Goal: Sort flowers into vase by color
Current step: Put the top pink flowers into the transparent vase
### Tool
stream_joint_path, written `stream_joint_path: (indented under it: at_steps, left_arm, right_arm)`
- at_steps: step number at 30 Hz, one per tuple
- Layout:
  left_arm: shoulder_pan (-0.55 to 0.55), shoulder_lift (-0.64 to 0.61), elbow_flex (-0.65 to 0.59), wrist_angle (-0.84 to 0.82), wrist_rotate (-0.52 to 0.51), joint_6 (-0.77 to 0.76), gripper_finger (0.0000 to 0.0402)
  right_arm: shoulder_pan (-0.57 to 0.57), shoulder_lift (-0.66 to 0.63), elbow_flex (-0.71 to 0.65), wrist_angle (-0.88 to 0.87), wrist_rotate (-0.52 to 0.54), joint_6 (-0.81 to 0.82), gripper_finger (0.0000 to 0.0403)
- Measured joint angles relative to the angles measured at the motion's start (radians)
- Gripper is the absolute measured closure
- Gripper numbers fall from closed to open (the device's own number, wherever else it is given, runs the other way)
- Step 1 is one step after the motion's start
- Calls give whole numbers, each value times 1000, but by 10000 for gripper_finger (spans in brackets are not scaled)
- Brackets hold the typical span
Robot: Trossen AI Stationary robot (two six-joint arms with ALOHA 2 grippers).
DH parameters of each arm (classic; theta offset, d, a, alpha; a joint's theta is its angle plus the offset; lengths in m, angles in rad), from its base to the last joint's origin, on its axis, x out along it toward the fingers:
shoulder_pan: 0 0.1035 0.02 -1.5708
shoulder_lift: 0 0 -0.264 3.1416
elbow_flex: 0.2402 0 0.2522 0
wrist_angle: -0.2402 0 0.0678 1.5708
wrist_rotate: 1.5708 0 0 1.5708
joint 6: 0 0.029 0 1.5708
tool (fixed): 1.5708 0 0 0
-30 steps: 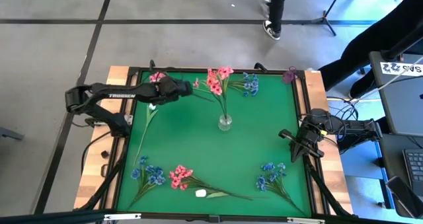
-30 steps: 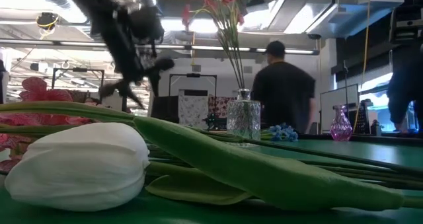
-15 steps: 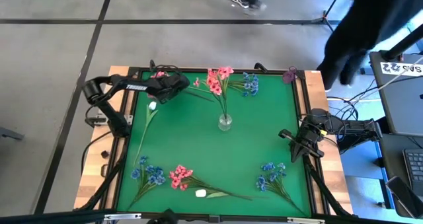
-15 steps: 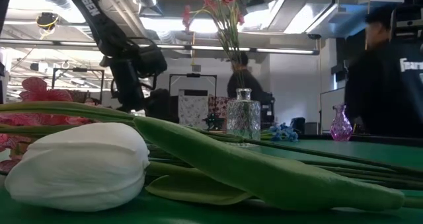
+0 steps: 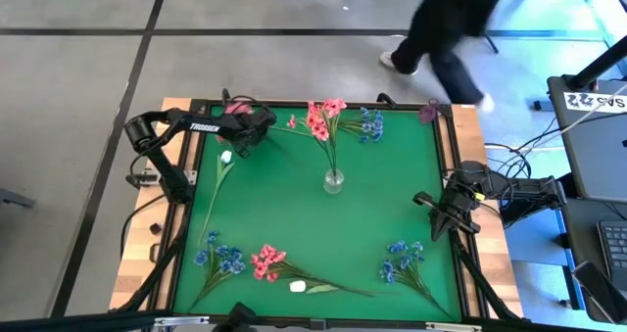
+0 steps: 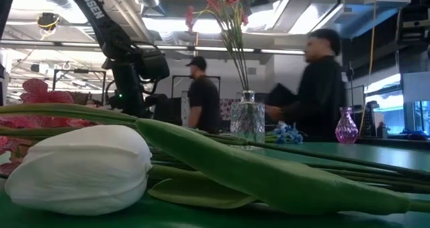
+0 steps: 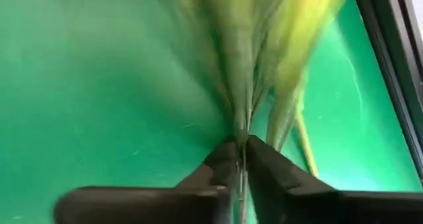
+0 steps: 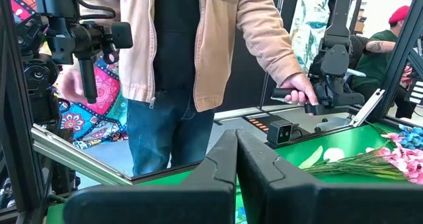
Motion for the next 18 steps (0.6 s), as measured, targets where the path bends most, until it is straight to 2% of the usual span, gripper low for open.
stream_joint_path:
  at_steps: [6,9,18]
  left_arm:
    - [-54,-38,-6,-24,31,25,391]
    - [-131,-95,-8,-42,65,45,392]
    - [-420,-248,-6,-164,44,3,393]
  right_arm:
    - [0,0,0,0,0,0,395]
    - [0,0,0,0,0,0,395]
    - [0,0,0,0,1,0,395]
